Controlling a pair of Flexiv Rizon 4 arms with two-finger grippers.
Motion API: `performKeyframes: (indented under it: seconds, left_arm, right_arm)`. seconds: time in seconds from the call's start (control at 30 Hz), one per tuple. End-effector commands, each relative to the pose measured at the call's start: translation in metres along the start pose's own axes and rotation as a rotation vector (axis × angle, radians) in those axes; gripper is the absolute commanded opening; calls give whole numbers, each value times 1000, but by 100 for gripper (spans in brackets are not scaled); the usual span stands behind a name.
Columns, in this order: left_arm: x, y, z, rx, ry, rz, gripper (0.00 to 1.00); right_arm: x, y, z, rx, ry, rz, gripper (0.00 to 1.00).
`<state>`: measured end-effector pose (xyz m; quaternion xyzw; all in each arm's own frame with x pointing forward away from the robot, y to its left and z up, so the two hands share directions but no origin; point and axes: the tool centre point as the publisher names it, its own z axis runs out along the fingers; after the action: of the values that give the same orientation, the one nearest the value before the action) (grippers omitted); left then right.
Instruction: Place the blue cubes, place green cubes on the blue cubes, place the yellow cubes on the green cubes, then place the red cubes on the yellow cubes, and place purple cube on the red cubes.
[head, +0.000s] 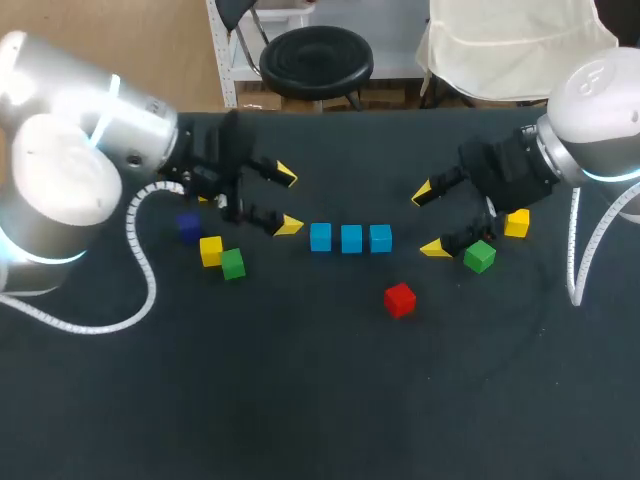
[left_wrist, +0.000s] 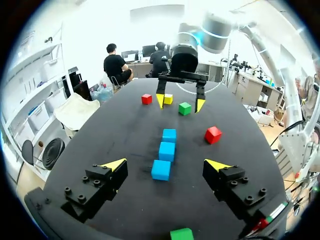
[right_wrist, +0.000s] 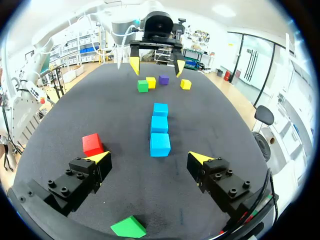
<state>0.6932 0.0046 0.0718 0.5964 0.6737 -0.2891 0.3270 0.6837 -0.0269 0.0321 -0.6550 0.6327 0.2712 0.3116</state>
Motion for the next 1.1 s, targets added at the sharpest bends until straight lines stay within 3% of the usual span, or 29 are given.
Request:
performKeyframes:
  seconds: [0.03, 0.87, 0.93, 1.1]
  left_arm:
    - [3, -11, -10, -27, -4, -5, 100]
    - [4, -7, -15, -22, 30, -21, 100]
    - [3, -2, -11, 24, 7, 16, 100]
    - [-1, 8, -7, 38, 5, 58, 100]
  right_arm:
    - [0, 0, 0, 0, -2, -1, 100]
    - [0, 0, 0, 0, -2, -1, 100]
    - [0, 0, 0, 0, -2, -1, 100]
    - [0, 0, 0, 0, -2, -1, 100]
